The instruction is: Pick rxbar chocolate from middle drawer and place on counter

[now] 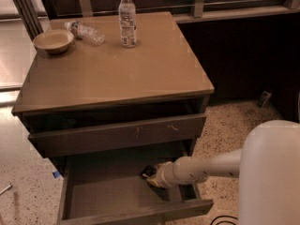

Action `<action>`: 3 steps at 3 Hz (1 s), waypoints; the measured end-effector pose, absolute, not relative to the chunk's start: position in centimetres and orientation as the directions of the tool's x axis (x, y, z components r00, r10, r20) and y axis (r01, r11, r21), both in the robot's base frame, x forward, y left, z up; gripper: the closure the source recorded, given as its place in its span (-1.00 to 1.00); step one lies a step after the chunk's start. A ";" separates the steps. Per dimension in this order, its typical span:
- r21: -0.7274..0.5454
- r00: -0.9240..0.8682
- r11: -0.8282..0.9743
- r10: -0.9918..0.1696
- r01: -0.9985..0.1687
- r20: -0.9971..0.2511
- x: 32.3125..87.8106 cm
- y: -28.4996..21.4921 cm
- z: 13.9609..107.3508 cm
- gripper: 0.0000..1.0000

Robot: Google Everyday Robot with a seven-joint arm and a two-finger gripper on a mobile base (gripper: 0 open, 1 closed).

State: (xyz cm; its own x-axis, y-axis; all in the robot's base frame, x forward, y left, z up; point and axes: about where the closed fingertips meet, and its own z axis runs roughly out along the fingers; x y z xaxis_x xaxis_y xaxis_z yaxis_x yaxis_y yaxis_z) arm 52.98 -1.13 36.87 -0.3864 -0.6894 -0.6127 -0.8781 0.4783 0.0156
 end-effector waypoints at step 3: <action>0.020 -0.175 0.195 -0.824 -0.981 -0.540 50.9 -1.0 43.2 1.00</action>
Offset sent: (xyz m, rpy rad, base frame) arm -0.0207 -0.0049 0.1112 -0.1250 0.0565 0.4829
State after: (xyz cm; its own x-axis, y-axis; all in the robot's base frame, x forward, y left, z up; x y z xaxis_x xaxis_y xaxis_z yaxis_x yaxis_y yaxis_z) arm 50.90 -1.00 43.18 -0.1748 -0.8236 -0.5395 -0.9806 0.1951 0.0199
